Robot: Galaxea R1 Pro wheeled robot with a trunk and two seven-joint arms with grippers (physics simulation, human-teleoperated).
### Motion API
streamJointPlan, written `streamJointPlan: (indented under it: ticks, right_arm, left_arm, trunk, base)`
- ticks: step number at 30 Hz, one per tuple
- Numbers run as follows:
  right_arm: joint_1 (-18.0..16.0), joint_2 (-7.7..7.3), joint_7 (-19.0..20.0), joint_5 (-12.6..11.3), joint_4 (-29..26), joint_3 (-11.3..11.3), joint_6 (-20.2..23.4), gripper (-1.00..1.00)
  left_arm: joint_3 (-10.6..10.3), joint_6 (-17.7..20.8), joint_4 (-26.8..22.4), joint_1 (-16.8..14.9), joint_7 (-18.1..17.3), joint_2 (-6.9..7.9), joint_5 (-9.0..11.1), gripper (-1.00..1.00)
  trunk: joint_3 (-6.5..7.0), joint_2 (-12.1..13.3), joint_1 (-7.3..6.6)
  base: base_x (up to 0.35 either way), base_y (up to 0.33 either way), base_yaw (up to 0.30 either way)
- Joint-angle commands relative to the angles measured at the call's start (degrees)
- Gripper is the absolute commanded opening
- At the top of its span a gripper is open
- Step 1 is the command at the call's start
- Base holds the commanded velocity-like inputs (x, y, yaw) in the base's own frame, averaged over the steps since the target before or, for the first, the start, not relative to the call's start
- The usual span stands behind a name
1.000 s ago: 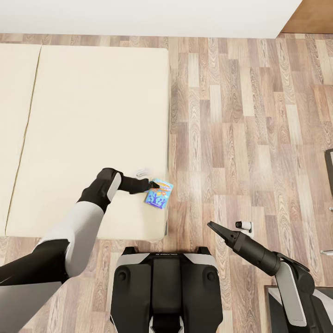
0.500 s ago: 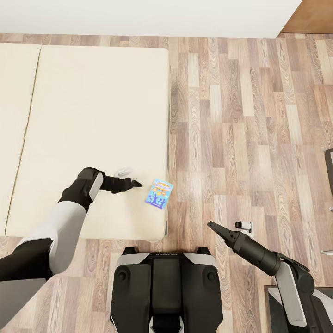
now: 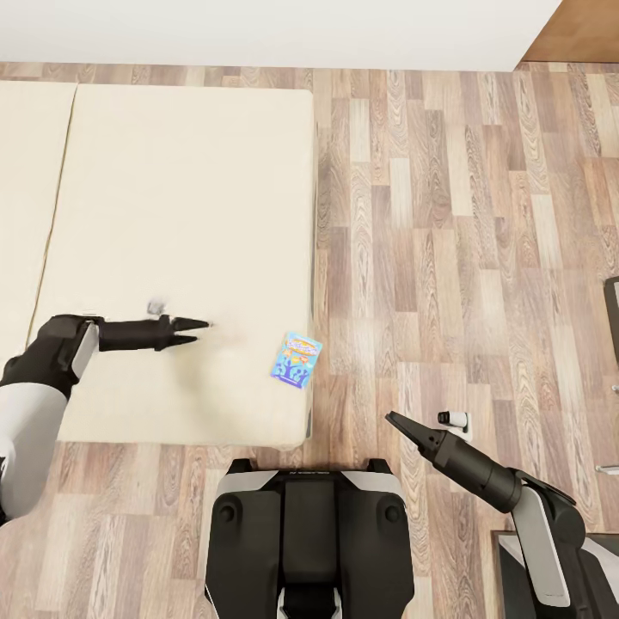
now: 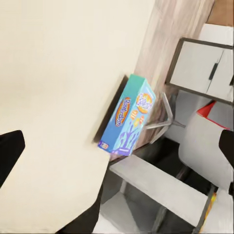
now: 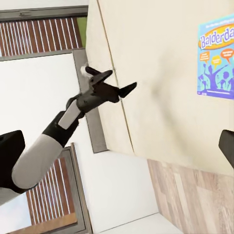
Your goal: Put all the toys in the child's room - the three board games (two on the bed and one on the table), the two jigsaw puzzles on the table, and the tennis ball on the table - inside the toy box on the table in the child's room.
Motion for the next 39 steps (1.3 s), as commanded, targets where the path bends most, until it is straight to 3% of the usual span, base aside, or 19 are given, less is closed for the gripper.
streamJointPlan:
  ticks: [1, 2, 5, 9, 14, 21, 39]
  right_arm:
    - [0.0, -0.01, 0.1, 0.0, 0.0, 0.0, 0.2, 1.00]
    - [0.0, -0.02, 0.2, 0.0, 0.0, 0.0, 0.2, 1.00]
    - [0.0, -0.03, 0.2, 0.0, 0.0, 0.0, 0.2, 1.00]
    - [0.0, -0.26, -0.1, 0.0, 0.0, 0.0, 0.1, 1.00]
    - [0.0, -0.35, -0.1, 0.0, 0.0, 0.0, -0.5, 1.00]
    - [0.0, -0.29, -0.1, 0.0, 0.0, 0.1, -3.2, 1.00]
    - [0.2, -0.23, -0.1, 0.1, 0.7, 0.0, -4.1, 1.00]
  left_arm:
    - [0.1, 0.4, 0.0, 1.2, -5.0, 2.15, -0.1, 1.00]
    - [0.1, 0.3, 0.0, 1.9, -7.3, 3.32, -0.1, 1.00]
    - [0.4, -2.1, 0.1, 6.5, -18.4, 9.75, 0.3, 1.00]
    - [0.9, -5.6, 0.5, 12.6, -20.5, 13.01, 0.5, 1.00]
    - [3.5, -6.7, 0.3, 17.4, -20.5, 13.48, 0.6, 1.00]
    - [7.4, -6.9, 0.1, 18.3, -20.5, 13.43, 0.5, 1.00]
    - [8.6, -6.1, -0.2, 18.7, -20.5, 13.66, 0.5, 1.00]
  trunk:
    - [-0.05, -0.1, 0.04]
    - [-0.05, -0.1, 0.04]
    - [-0.05, -0.1, 0.04]
    - [-0.04, -0.1, 0.04]
    - [0.16, -0.1, 0.04]
    - [0.72, -0.1, 0.04]
    - [2.40, -0.1, 0.04]
  base:
    - [0.000, 0.000, 0.000]
    - [0.000, 0.000, 0.000]
    - [0.000, 0.000, 0.000]
    - [0.000, 0.000, 0.000]
    - [0.000, 0.000, 0.000]
    - [-0.014, 0.000, 0.000]
    - [-0.020, 0.000, 0.000]
